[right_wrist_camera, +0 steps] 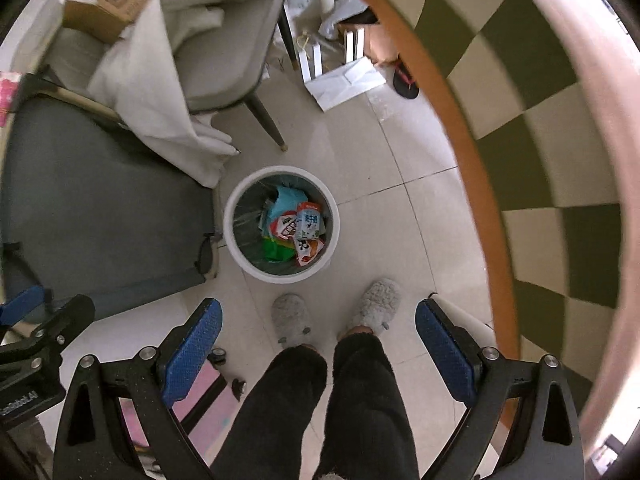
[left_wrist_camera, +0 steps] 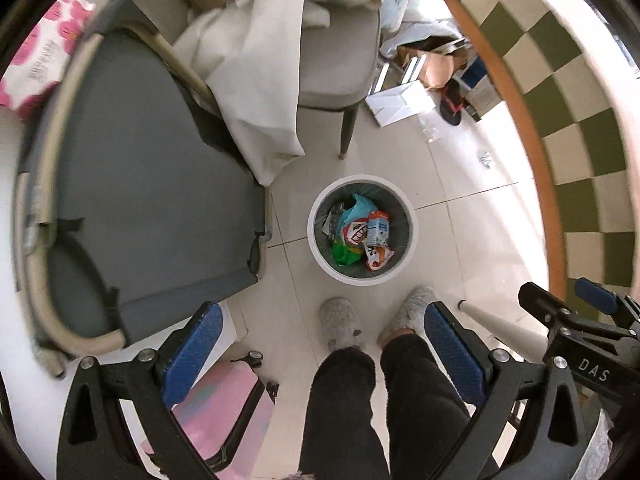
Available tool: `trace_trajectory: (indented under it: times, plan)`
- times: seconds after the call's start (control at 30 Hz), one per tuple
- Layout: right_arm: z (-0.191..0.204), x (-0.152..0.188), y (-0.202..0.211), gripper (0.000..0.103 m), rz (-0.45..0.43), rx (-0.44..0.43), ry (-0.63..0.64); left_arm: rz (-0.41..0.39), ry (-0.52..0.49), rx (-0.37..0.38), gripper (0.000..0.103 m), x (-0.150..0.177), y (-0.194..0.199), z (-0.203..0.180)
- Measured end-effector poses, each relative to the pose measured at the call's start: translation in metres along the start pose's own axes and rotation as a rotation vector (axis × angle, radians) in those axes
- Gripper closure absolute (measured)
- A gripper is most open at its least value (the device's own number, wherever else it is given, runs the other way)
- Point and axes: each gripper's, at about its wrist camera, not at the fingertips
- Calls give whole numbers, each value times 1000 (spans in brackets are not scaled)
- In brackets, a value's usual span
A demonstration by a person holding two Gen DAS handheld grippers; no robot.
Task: Collect trash
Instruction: 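Move both open tools back from the bin toward the table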
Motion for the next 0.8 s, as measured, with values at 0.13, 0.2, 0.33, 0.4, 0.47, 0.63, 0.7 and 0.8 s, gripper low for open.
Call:
trace_trajectory:
  times: [0.13,0.2,0.33,0.4,0.47,0.63,0.7,0.8]
  plan:
    - [8,14,48,5,-25,-14,-4,-25,-3,8,0,10,39,2]
    - [11,21,72,5,-43,-27,-13,-40,-5,3,0,14,59,3]
    - [12,29,111,5,-72,-76,-34,-90,-25,-32,0,18,99,-3]
    - [5,31,128,4,-96,-116,-66,-128,-38,-41,0,19,120,-9]
    - [-9,31,147,4,-128,-153,-111,-170,-61,-56,0,16,138,-23]
    - [-71,26,182,4,-208,-166,-233,-257,-136,-71,0,1,170,-87]
    - [-107,26,193,4,-228,-159,-287,-280,-185,-62,0,-6,179,-131]
    - [-175,37,212,4,-252,-132,-384,-308,-263,-49,0,-10,192,-199]
Point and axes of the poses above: each gripper's, at about its wrist camera, not at the fingertips, and y roughly against the way its jaws point, z to its left, x to its underside, and after that the axes turned 13 degrees about y, right-handed
